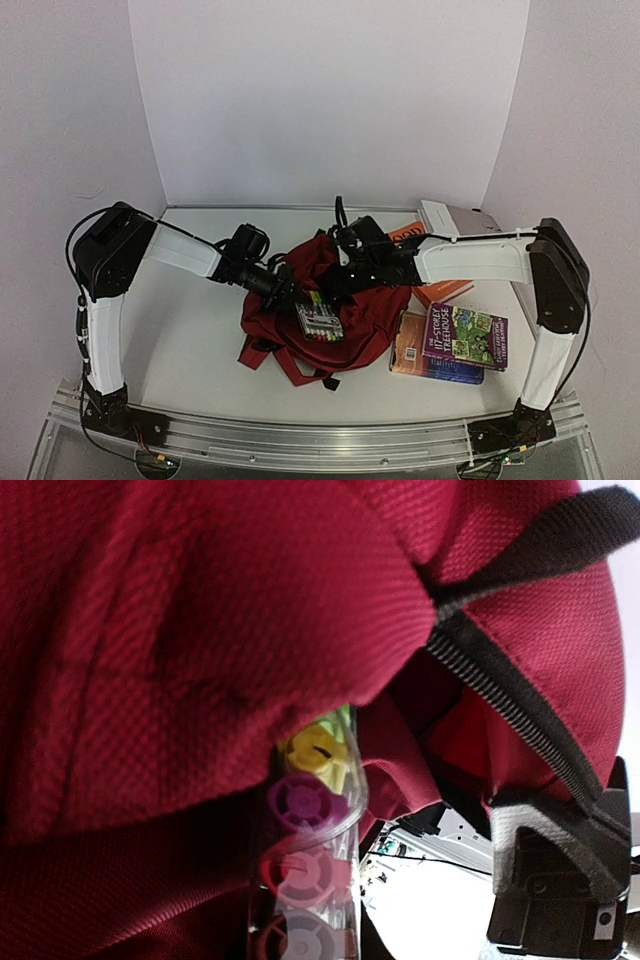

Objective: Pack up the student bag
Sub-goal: Place the stationery in the student bag.

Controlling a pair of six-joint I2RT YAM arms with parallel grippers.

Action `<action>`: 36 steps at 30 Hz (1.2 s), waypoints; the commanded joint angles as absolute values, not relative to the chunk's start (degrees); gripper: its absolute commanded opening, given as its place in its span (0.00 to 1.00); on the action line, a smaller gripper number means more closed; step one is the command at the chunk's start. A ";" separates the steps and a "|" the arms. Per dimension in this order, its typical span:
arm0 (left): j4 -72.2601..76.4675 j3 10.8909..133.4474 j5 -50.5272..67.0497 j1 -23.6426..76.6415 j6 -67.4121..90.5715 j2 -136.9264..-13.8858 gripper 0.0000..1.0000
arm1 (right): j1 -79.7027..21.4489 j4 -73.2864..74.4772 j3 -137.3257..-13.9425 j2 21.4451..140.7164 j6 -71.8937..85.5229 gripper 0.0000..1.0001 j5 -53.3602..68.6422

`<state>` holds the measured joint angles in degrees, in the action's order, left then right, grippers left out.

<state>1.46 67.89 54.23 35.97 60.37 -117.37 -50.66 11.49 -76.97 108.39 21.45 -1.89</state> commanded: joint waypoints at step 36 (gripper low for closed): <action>31.28 62.69 40.71 38.52 70.39 -111.58 0.00 | -55.63 -5.05 -58.92 95.18 39.57 0.00 -5.30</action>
<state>19.63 63.44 46.92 39.38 66.22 -114.91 -53.61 -2.67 -59.86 99.58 36.71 -6.22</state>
